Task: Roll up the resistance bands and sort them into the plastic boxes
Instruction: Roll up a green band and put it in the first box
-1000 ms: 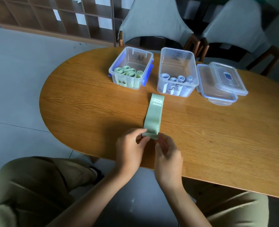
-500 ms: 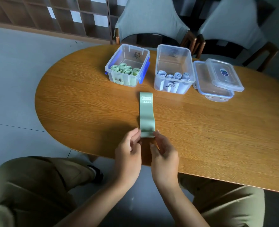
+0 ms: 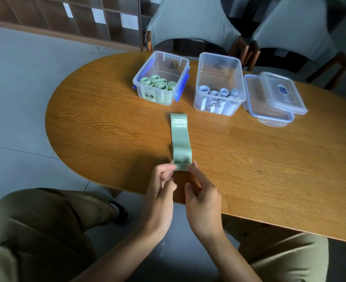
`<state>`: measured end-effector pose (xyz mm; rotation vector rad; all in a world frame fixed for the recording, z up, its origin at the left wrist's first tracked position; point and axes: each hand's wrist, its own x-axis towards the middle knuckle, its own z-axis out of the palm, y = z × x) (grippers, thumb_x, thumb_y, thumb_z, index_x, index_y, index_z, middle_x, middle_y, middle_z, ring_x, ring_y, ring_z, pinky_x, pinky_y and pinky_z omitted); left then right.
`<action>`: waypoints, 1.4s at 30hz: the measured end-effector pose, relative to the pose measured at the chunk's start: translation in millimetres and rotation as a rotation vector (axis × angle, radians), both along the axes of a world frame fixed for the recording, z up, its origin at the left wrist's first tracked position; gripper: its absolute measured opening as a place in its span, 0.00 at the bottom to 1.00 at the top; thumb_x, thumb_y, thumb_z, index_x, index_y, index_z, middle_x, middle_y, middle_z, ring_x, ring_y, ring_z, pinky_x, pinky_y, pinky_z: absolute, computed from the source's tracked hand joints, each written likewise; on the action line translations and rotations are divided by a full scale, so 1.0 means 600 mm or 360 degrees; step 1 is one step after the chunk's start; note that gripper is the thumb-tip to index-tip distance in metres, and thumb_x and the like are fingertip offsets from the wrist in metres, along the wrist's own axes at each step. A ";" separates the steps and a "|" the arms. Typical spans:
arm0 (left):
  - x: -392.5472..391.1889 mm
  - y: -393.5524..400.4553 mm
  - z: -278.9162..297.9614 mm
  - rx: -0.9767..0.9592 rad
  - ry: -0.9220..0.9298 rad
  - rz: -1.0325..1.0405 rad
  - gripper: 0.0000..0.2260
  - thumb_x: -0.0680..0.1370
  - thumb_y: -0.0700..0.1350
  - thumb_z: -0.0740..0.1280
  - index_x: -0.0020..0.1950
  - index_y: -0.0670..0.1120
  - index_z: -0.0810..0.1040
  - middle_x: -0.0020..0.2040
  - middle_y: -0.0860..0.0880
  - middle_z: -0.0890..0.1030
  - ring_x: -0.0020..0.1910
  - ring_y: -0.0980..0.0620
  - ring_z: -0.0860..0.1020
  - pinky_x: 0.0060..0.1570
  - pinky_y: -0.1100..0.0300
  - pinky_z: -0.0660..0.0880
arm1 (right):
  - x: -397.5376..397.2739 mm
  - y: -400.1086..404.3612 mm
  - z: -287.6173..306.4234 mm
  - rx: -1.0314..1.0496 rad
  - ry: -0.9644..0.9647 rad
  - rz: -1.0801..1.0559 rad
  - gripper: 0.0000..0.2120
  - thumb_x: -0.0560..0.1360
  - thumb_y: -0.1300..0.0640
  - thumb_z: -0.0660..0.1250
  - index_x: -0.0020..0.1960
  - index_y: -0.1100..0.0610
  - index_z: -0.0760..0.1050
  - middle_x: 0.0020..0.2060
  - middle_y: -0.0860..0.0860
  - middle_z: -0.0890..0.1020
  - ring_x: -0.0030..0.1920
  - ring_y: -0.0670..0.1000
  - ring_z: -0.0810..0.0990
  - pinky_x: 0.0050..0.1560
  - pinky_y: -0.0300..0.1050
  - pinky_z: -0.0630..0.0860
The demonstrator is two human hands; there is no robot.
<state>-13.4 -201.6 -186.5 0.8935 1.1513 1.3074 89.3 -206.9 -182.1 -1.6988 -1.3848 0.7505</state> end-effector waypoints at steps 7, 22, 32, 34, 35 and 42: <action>-0.012 -0.001 -0.003 0.0035 0.0209 -0.0120 0.18 0.77 0.35 0.58 0.66 0.46 0.72 0.67 0.49 0.77 0.69 0.61 0.73 0.63 0.70 0.70 | 0.003 0.001 -0.018 0.0233 -0.0477 0.0078 0.23 0.77 0.70 0.63 0.69 0.55 0.77 0.68 0.49 0.78 0.66 0.51 0.74 0.60 0.36 0.72; -0.043 0.028 -0.023 0.0554 0.2173 -0.0379 0.27 0.79 0.48 0.52 0.76 0.45 0.69 0.77 0.44 0.67 0.77 0.41 0.62 0.71 0.44 0.70 | 0.025 0.041 -0.032 0.0226 -0.1091 0.0295 0.25 0.80 0.52 0.50 0.74 0.57 0.71 0.72 0.52 0.73 0.72 0.58 0.68 0.65 0.56 0.73; -0.039 0.073 -0.027 0.0428 0.2448 -0.0274 0.27 0.78 0.49 0.60 0.78 0.55 0.64 0.80 0.43 0.59 0.79 0.36 0.54 0.69 0.42 0.69 | 0.014 0.090 -0.030 -0.0023 -0.1084 0.0276 0.30 0.81 0.42 0.41 0.79 0.48 0.61 0.81 0.51 0.57 0.80 0.57 0.50 0.74 0.61 0.60; -0.040 0.084 -0.029 0.0431 0.2474 -0.0270 0.27 0.79 0.50 0.60 0.79 0.56 0.63 0.81 0.43 0.57 0.79 0.36 0.52 0.71 0.42 0.66 | 0.012 0.100 -0.030 -0.0050 -0.1058 0.0276 0.30 0.81 0.41 0.40 0.80 0.47 0.59 0.81 0.51 0.56 0.80 0.57 0.49 0.75 0.60 0.59; -0.040 0.090 -0.029 0.0429 0.2478 -0.0269 0.27 0.79 0.50 0.60 0.79 0.57 0.62 0.81 0.44 0.56 0.80 0.36 0.51 0.72 0.42 0.65 | 0.011 0.105 -0.029 -0.0064 -0.1052 0.0282 0.30 0.81 0.41 0.40 0.80 0.46 0.58 0.81 0.50 0.56 0.80 0.56 0.48 0.75 0.60 0.58; -0.041 0.127 -0.021 0.0405 0.2482 -0.0274 0.27 0.80 0.53 0.61 0.79 0.57 0.61 0.82 0.44 0.54 0.79 0.35 0.48 0.74 0.41 0.60 | 0.014 0.145 -0.025 -0.0128 -0.1026 0.0302 0.24 0.85 0.45 0.49 0.80 0.44 0.56 0.82 0.51 0.52 0.81 0.57 0.45 0.76 0.59 0.52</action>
